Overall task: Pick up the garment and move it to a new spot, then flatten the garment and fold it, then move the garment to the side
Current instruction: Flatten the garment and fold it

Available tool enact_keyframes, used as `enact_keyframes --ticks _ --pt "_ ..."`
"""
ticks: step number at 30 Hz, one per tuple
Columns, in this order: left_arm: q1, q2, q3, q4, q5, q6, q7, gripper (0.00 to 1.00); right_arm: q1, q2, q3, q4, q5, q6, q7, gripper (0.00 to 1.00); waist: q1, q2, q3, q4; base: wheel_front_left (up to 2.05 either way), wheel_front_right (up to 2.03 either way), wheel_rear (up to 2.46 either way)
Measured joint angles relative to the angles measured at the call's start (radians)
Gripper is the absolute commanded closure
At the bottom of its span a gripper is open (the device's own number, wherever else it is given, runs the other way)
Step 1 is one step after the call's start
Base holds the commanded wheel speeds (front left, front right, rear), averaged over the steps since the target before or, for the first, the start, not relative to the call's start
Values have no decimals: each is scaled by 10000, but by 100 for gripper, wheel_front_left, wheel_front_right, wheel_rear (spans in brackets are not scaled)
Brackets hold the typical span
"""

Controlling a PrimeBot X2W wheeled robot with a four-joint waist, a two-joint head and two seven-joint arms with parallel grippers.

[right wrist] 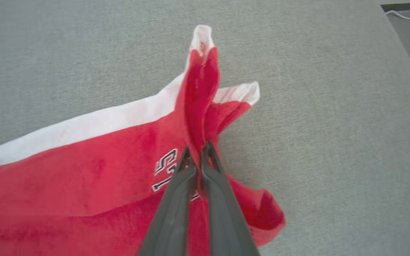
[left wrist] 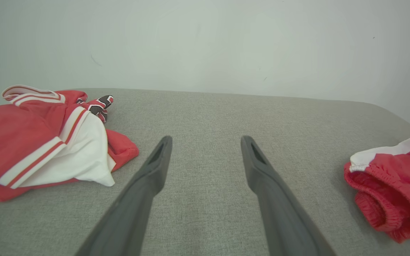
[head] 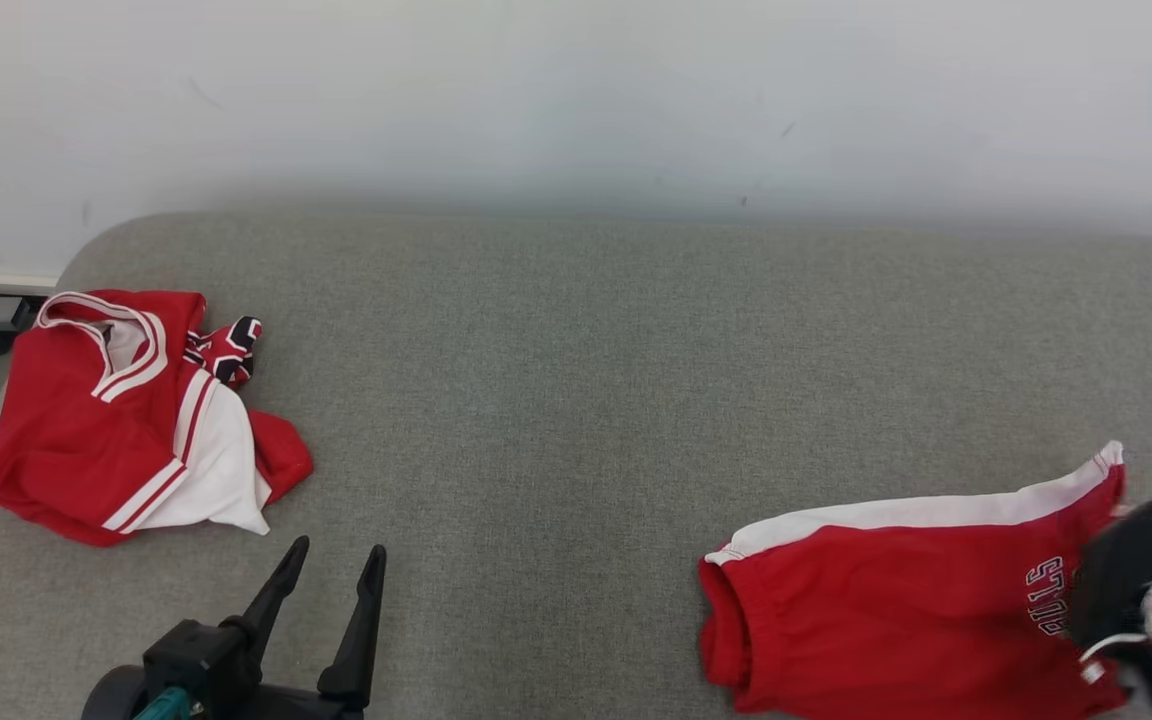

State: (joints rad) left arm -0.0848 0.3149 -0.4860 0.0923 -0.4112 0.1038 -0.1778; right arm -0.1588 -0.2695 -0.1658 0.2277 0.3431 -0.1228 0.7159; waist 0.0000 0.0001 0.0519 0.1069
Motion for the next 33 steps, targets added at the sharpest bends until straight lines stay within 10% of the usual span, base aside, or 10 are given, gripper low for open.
enact_keyframes --ticks 14,33 --pt "188 -27 -128 86 -12 -75 0 0 732 1657 2341 -2493 591 1233 334 100 -1 -1 -362 -203 0 0 0" --pt "111 -113 -182 65 -12 -159 15 0 -29 2098 3764 -1724 602 777 677 100 0 -1 -91 214 0 0 0"
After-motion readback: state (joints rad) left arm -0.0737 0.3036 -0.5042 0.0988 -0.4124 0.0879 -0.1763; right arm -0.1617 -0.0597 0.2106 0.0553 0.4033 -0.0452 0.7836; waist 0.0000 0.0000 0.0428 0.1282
